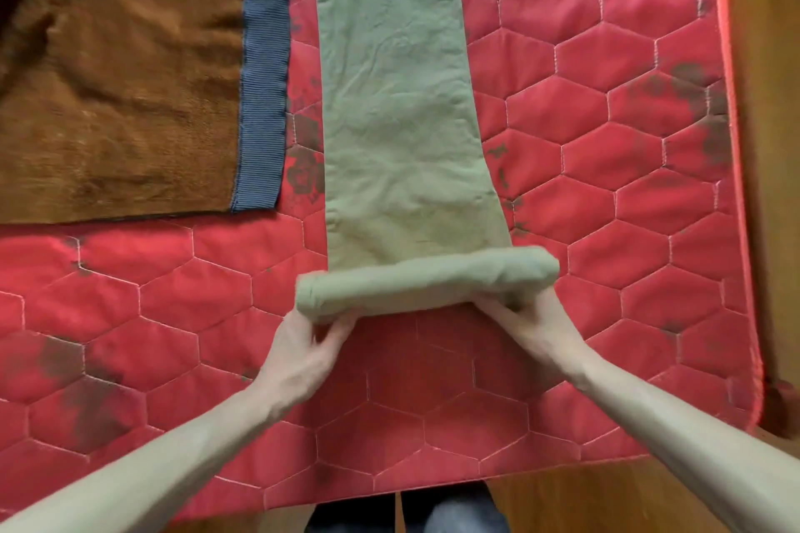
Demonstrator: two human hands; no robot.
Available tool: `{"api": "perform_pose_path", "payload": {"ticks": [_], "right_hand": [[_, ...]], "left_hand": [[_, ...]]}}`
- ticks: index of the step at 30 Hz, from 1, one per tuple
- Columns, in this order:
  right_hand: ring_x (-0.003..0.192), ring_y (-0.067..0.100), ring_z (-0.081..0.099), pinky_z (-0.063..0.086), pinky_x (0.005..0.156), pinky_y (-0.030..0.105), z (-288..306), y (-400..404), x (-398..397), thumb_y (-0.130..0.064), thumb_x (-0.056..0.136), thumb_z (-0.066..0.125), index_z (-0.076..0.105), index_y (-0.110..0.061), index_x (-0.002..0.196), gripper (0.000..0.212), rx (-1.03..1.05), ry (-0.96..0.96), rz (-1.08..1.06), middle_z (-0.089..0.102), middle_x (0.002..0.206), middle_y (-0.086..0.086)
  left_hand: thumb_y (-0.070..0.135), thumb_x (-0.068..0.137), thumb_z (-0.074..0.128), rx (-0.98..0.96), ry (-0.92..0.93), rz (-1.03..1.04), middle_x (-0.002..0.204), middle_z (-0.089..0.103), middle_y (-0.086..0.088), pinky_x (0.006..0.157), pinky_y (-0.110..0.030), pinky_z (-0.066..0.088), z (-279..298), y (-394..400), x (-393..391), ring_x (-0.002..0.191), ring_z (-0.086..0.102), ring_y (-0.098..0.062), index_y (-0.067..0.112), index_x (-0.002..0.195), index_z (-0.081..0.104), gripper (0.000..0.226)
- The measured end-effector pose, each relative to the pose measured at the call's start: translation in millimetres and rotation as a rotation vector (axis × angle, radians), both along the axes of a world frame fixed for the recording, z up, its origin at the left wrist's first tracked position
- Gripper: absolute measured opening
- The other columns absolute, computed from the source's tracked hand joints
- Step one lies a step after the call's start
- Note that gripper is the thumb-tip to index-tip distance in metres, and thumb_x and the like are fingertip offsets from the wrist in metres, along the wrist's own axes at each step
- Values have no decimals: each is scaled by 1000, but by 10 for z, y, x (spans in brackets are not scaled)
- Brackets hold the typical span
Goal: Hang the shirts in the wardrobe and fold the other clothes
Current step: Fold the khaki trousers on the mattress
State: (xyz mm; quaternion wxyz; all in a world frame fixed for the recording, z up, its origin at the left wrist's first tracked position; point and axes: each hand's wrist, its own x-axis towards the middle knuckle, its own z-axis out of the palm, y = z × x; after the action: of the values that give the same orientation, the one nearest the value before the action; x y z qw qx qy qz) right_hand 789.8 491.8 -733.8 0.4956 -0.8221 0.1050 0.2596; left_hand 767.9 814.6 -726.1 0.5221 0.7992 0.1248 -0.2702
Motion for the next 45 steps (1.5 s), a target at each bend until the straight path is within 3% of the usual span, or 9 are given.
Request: {"api": "perform_pose_path", "payload": {"ticks": [3,7,12,16,21,25,31,39,45], "right_hand": [[94,1,69,53,82,23,-24,163,82,-50,91,73,72,-26,101,27,-1,9,-267,77,98,-15],[84,20,65,50,80,45,-173,307,294,-66,102,42,63,-21,87,51,-219,-36,-340,71,83,-6],[75,39,49,30,68,43,-272,413,542,-54,107,39,37,-17,71,52,-517,-46,-398,51,65,6],[80,38,59,33,67,40,-333,327,585,-45,108,45,53,-17,92,33,-468,-110,-459,61,71,4],[119,28,53,42,102,42,-282,346,645,-22,105,49,54,-11,139,35,-654,-541,-211,57,127,10],[154,30,31,25,125,45,-255,510,744,-35,109,44,44,-10,155,53,-679,-835,301,40,162,13],[159,22,18,16,129,46,-499,564,719,-51,105,48,33,-17,162,68,-730,-772,587,26,170,3],[158,20,23,18,128,47,-668,543,771,-51,102,49,37,-14,160,70,-686,-799,534,32,168,2],[160,21,14,22,127,49,-576,119,872,-51,106,42,26,-18,164,69,-635,-790,819,21,172,0]], "left_hand": [[66,99,40,32,28,222,119,54,48,98,-2,31,-53,-249,52,116,50,23,38,151,36,59],[43,111,33,203,60,272,98,65,13,103,-43,41,-141,-400,316,110,61,-35,18,121,51,32],[52,109,29,432,94,240,90,65,-8,78,-42,36,-185,-382,578,97,61,-38,14,84,51,50],[53,107,31,506,96,205,82,68,-15,71,-42,38,-153,-344,640,88,62,-42,17,67,50,57],[26,95,58,723,-164,239,124,55,-16,97,-50,40,-108,-460,583,117,49,-39,9,130,48,40],[17,98,51,750,-628,-323,158,38,-18,123,-52,26,-197,-499,644,149,32,-37,3,157,34,63],[49,104,37,787,-599,-657,173,11,-12,127,-54,19,-523,-443,741,160,5,-33,11,165,20,73],[57,101,39,801,-554,-680,174,3,-9,128,-56,8,-667,-443,793,160,-3,-33,17,166,14,80],[50,105,35,708,-663,-868,174,6,-5,130,-46,10,-535,-79,946,161,-1,-27,18,166,14,72]]}}
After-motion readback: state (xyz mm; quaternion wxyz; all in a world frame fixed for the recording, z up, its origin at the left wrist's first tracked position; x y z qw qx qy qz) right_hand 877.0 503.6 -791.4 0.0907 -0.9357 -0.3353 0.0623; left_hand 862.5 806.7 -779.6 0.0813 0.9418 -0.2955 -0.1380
